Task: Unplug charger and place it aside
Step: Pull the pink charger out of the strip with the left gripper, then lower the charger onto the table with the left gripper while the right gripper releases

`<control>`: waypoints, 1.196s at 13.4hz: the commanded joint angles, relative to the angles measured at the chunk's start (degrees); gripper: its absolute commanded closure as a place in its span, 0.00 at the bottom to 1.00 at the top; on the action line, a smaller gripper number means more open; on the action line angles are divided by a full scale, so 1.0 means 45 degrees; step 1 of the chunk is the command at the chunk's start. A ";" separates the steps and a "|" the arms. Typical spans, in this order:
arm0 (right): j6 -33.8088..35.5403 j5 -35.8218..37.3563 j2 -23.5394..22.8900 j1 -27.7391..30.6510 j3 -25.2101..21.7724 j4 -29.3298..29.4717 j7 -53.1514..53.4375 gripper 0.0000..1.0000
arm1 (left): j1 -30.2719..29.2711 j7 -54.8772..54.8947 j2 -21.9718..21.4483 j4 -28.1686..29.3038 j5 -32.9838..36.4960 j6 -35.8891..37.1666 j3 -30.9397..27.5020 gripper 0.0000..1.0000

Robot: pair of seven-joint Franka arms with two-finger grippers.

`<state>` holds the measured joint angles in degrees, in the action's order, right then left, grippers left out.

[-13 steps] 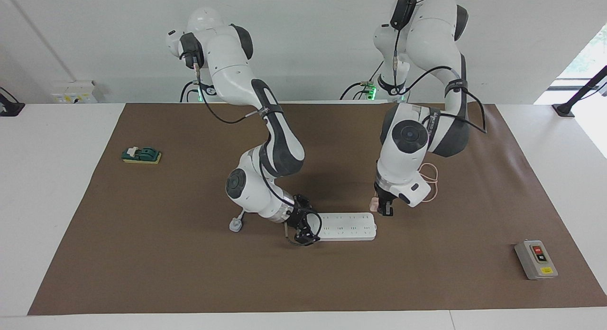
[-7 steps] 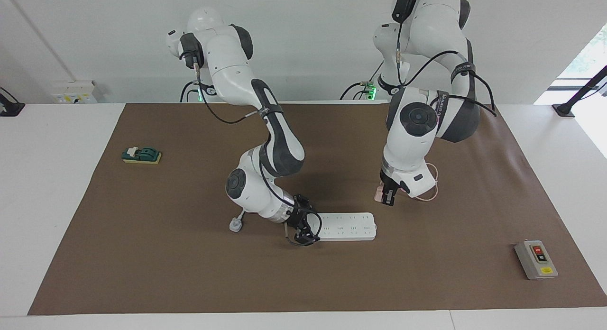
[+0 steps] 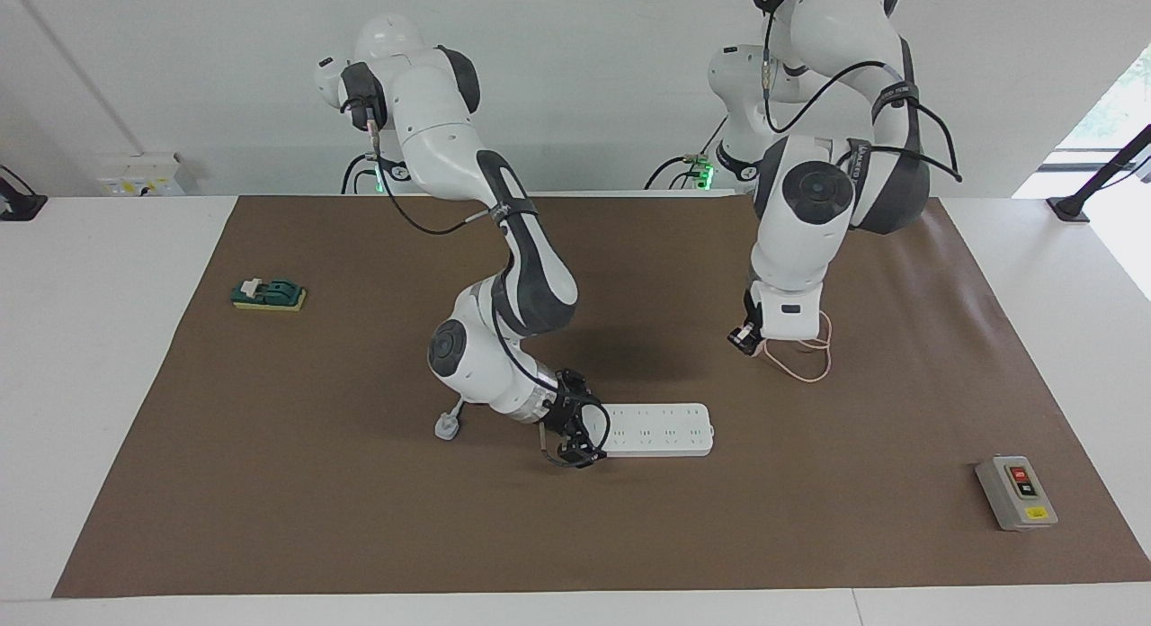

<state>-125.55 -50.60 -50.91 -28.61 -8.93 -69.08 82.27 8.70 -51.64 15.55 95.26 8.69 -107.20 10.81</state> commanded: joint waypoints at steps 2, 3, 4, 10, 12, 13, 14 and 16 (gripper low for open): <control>0.0125 -0.0067 0.0218 0.0088 -0.0143 0.0353 0.0096 0.00 | -0.1344 0.3282 -0.2710 0.3846 -0.0194 -0.1412 0.0019 1.00; 0.0185 0.0264 0.0588 0.0029 -0.0183 -0.0054 0.0097 0.00 | -0.1772 0.4064 -0.3023 0.4450 -0.0194 -0.1664 0.0019 1.00; 0.0186 0.0654 0.1056 -0.0049 -0.0202 -0.0580 0.0058 0.00 | -0.1970 0.4652 -0.3123 0.4959 -0.0194 -0.2111 0.0019 1.00; 0.2325 0.3539 0.3694 0.1002 -0.0339 -0.2636 -0.0426 0.00 | -0.3786 0.7626 -0.2889 0.6293 -0.0213 -0.3406 0.0019 0.00; 0.3520 0.4171 0.4203 0.1491 -0.0339 -0.2636 -0.1907 0.00 | -0.4060 0.7996 -0.3006 0.5653 -0.0853 -0.2241 -0.0001 0.00; 0.3990 0.4522 0.4398 0.1726 -0.0378 -0.2636 -0.2533 0.00 | -0.4159 0.8385 -0.2987 0.4913 -0.1128 -0.1305 -0.0001 0.00; 0.4420 0.5105 0.4632 0.1941 -0.0456 -0.2636 -0.3371 0.00 | -0.4295 0.8698 -0.2890 0.3900 -0.1325 -0.0039 -0.0020 0.00; 0.5318 0.6413 0.5140 0.2215 -0.0515 -0.2656 -0.5730 0.00 | -0.4783 0.8955 -0.2636 0.2179 -0.1618 0.1666 -0.0020 0.00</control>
<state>-103.69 -26.03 -31.00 -19.31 -11.28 -78.46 64.56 -10.83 -13.59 2.90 112.06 3.00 -106.79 10.39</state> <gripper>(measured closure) 0.000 0.000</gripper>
